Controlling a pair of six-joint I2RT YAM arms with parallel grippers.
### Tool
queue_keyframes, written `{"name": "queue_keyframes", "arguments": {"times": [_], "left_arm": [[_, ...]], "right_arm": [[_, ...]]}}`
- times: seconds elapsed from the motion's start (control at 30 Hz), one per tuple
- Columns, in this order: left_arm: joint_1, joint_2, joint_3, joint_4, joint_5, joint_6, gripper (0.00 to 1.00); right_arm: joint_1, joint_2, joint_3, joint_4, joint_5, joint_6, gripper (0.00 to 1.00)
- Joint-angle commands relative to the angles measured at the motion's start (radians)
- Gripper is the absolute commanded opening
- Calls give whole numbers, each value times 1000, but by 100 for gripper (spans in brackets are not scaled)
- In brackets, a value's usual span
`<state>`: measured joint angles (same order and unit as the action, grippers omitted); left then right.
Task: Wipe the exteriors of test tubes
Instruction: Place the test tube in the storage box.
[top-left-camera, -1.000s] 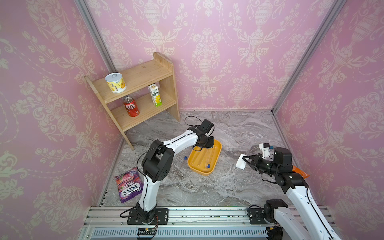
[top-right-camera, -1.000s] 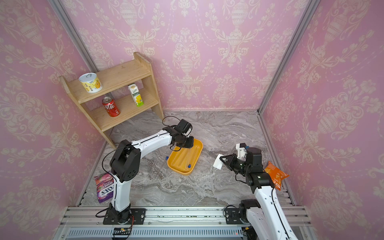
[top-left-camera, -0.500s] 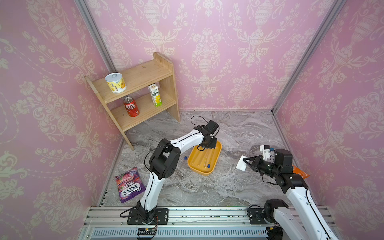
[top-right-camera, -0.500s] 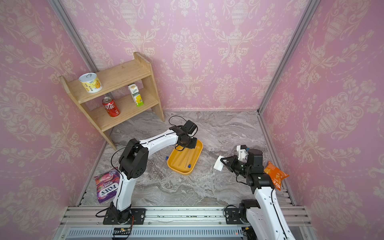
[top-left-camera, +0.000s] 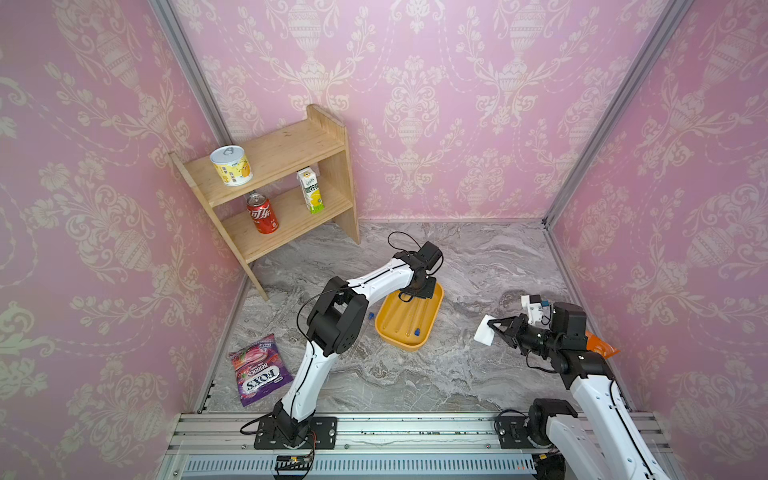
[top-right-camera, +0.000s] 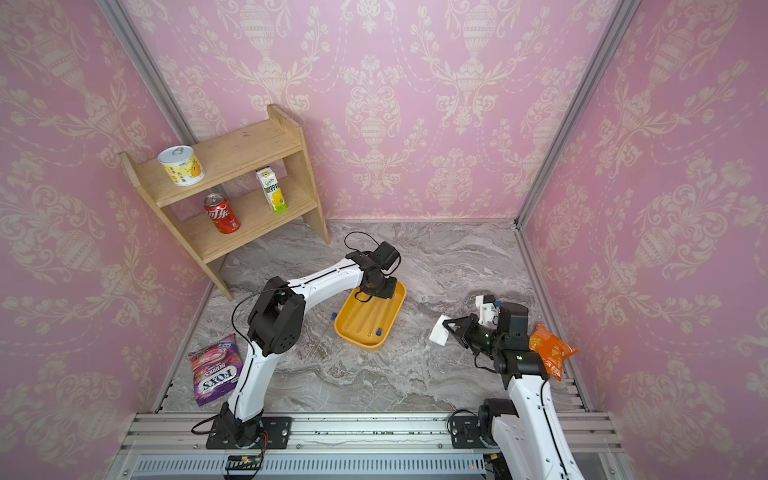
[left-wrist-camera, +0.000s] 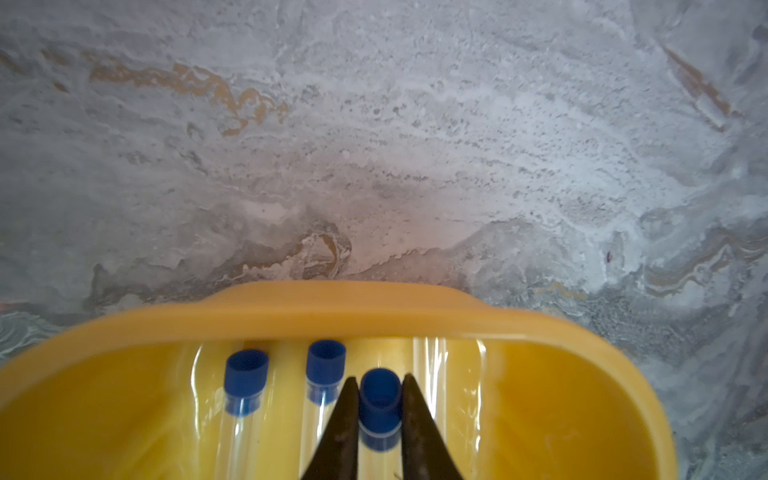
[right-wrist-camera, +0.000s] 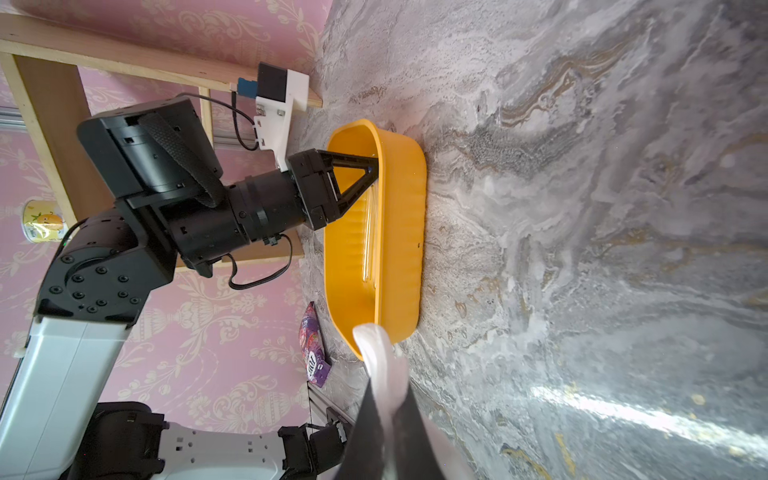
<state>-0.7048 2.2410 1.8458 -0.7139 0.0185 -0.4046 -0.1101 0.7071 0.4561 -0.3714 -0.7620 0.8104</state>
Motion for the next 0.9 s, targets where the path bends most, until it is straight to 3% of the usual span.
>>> {"name": "queue_keyframes", "arguments": {"times": [0.0, 0.23, 0.43, 0.63, 0.87], "left_arm": [[-10, 37, 38, -48, -26, 23, 21], [-16, 35, 50, -59, -33, 23, 32], [-17, 4, 42, -63, -44, 21, 36], [-16, -113, -36, -39, -73, 16, 43], [-5, -326, -197, 1, -108, 16, 60]], "right_arm": [[-17, -14, -14, 20, -35, -28, 0], [-54, -8, -9, 8, -64, -51, 0], [-91, 14, 17, -12, -87, -76, 0], [-98, 32, 37, -18, -87, -79, 0], [-98, 47, 65, -33, -83, -93, 0]]}}
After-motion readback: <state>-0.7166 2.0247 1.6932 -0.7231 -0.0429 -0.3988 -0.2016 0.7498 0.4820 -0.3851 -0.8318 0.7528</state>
